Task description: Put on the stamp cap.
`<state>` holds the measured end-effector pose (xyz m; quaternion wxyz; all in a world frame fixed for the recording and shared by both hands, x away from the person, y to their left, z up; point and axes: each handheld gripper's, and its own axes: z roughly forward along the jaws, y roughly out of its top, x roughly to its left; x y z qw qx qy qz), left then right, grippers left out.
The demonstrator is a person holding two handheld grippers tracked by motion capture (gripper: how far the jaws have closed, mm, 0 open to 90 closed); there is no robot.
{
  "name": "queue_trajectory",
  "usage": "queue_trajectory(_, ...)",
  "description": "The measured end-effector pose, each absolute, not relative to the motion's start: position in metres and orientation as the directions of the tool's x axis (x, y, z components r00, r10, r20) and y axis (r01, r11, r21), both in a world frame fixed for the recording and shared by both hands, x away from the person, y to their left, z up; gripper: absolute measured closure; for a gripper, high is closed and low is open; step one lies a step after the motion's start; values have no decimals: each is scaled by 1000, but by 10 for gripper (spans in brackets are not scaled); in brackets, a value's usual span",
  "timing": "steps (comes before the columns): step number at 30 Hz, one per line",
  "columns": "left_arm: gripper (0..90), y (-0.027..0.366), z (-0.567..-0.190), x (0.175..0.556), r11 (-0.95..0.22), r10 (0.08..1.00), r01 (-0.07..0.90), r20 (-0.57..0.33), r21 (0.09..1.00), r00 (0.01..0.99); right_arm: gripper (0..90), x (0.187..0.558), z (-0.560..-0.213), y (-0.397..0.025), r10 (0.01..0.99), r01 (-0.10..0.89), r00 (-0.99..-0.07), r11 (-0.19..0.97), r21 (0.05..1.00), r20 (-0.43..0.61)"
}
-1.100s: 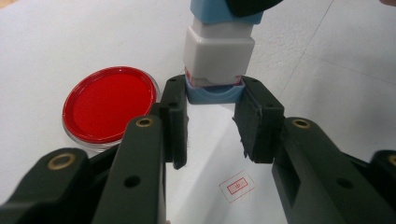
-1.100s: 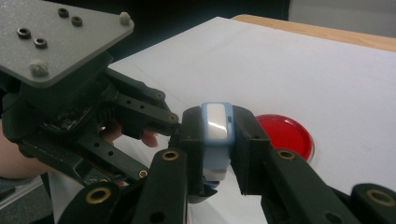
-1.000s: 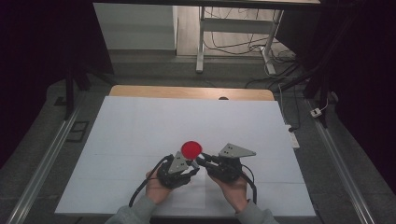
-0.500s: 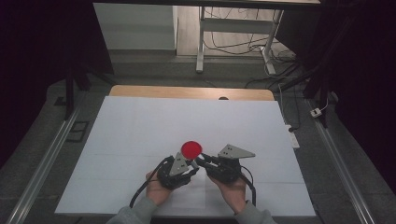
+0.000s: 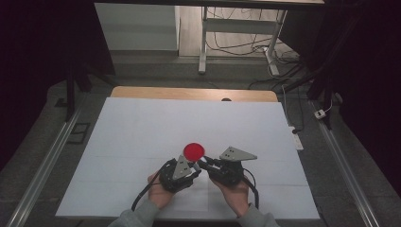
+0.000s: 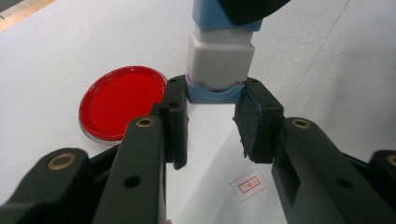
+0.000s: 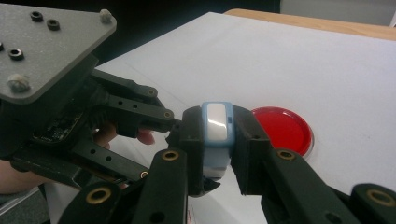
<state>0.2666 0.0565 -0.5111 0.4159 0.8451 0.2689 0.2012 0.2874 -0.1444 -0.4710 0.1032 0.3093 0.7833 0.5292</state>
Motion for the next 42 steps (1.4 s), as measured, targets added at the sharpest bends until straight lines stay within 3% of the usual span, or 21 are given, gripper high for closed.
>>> queue_trajectory(20, 658, 55, -512, 264, -518, 620, 272, 136, 811, 773, 754, 293, -476, -149, 583, 458, -765, 194, 868, 273)
queue_trajectory(42, 653, 56, -513, 265, -521, 612, 262, 141, 812, 778, 754, 293, -476, -148, 578, 446, -775, 211, 870, 258)
